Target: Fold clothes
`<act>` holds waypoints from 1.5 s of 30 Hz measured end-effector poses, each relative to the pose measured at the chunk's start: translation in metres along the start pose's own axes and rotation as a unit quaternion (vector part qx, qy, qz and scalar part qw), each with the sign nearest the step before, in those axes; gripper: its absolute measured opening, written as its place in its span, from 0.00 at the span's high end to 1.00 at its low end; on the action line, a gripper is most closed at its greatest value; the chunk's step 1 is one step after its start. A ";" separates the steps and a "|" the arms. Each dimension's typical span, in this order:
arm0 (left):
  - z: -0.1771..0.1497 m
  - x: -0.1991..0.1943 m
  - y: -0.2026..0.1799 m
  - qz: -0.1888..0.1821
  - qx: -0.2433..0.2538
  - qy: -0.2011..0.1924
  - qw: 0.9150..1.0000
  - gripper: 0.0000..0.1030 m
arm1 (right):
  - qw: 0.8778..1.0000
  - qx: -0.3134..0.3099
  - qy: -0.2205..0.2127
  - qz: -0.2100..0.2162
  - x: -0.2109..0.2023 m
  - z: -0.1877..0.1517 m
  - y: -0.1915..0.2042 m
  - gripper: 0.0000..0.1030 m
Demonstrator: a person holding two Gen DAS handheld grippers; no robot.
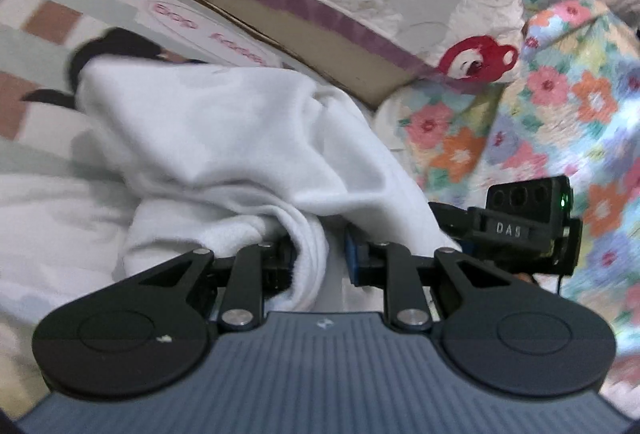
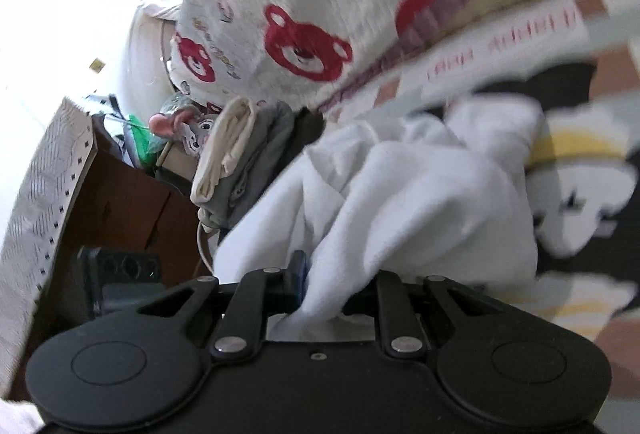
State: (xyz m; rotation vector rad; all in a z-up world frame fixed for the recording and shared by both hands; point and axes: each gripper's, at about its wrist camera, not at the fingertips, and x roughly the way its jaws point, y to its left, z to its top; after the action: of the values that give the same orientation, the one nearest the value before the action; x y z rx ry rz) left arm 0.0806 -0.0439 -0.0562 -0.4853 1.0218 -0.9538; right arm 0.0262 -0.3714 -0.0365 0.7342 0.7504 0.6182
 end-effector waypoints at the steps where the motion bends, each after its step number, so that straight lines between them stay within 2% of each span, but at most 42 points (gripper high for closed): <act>1: 0.011 0.002 -0.011 -0.006 0.006 0.000 1.000 0.81 | 1.000 -0.015 -0.006 -0.001 -0.010 0.010 0.004 0.81; 5: 0.045 0.005 -0.067 -0.027 0.080 -0.025 0.996 0.81 | 0.993 -0.111 -0.040 0.008 -0.041 0.064 0.038 0.80; 7: 0.054 0.015 -0.080 -0.028 0.092 -0.030 0.995 0.74 | 0.988 -0.146 -0.056 0.012 -0.058 0.088 0.046 0.76; 8: 0.054 0.024 -0.080 -0.018 0.088 -0.020 0.996 0.58 | 0.985 -0.156 -0.068 -0.011 -0.065 0.098 0.045 0.73; 9: 0.051 0.033 -0.077 -0.002 0.084 -0.009 0.996 0.36 | 0.982 -0.158 -0.086 -0.064 -0.072 0.106 0.039 0.67; 10: 0.045 0.040 -0.069 0.027 0.083 0.005 0.996 0.31 | 0.975 -0.153 -0.102 -0.127 -0.077 0.112 0.031 0.51; 11: 0.038 0.048 -0.062 0.056 0.082 0.019 0.995 0.30 | 0.962 -0.140 -0.116 -0.206 -0.079 0.114 0.021 0.45; 13: 0.021 0.059 -0.044 0.125 0.104 0.040 0.986 0.30 | 0.917 -0.111 -0.136 -0.357 -0.081 0.107 -0.005 0.43; 14: 0.013 0.060 -0.035 0.161 0.120 0.049 0.978 0.30 | 0.909 -0.093 -0.136 -0.382 -0.085 0.101 -0.020 0.43; 15: 0.007 0.057 -0.026 0.184 0.128 0.054 0.973 0.30 | 0.913 -0.076 -0.132 -0.377 -0.089 0.093 -0.031 0.43; 18: -0.004 0.044 0.001 0.226 0.126 0.051 0.965 0.30 | 0.929 -0.042 -0.116 -0.348 -0.097 0.061 -0.051 0.43; 20: -0.009 0.035 0.018 0.227 0.109 0.033 0.967 0.30 | 0.938 -0.047 -0.088 -0.332 -0.090 0.039 -0.053 0.43; 22: -0.012 0.038 0.019 0.220 0.112 0.033 0.968 0.34 | 0.945 -0.052 -0.062 -0.318 -0.083 0.018 -0.054 0.43; 23: -0.014 0.039 0.020 0.216 0.114 0.033 0.969 0.44 | 0.946 -0.056 -0.049 -0.316 -0.077 0.012 -0.054 0.43; 24: -0.015 0.041 0.021 0.213 0.116 0.034 0.970 0.60 | 0.946 -0.065 -0.036 -0.314 -0.070 0.007 -0.052 0.43; 26: -0.018 0.044 0.023 0.206 0.120 0.034 0.971 0.68 | 0.946 -0.089 -0.011 -0.312 -0.056 -0.002 -0.044 0.43; 29: -0.023 0.048 0.026 0.195 0.126 0.034 0.972 0.69 | 0.947 -0.113 0.011 -0.300 -0.037 -0.007 -0.033 0.44; 32: -0.028 0.050 0.020 0.181 0.146 0.034 0.972 0.69 | 0.956 -0.086 0.023 -0.281 -0.023 -0.010 -0.034 0.43; 36: -0.033 0.053 0.020 0.198 0.153 0.047 0.967 0.62 | 0.964 -0.050 0.059 -0.253 -0.001 -0.016 -0.040 0.43; 40: -0.035 0.055 0.019 0.187 0.155 0.054 0.969 0.59 | 0.949 -0.079 0.085 -0.293 0.024 -0.025 -0.040 0.39; 42: -0.038 0.056 0.015 0.174 0.166 0.058 0.969 0.53 | 0.941 -0.082 0.090 -0.316 0.033 -0.027 -0.043 0.39; 43: -0.040 0.057 0.012 0.167 0.172 0.062 0.969 0.52 | 0.939 -0.080 0.088 -0.322 0.035 -0.028 -0.045 0.40; 44: -0.042 0.059 0.010 0.161 0.179 0.069 0.968 0.49 | 0.939 -0.081 0.085 -0.324 0.035 -0.028 -0.046 0.58; 45: -0.045 0.062 0.008 0.156 0.185 0.079 0.967 0.42 | 0.941 -0.089 0.079 -0.317 0.034 -0.029 -0.044 0.72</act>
State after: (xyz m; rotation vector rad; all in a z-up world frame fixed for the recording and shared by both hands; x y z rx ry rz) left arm 0.0562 -0.0886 -0.1140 0.0650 0.9976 -0.8817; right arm 0.0340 -0.3625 -0.0976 0.2450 1.0053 0.1494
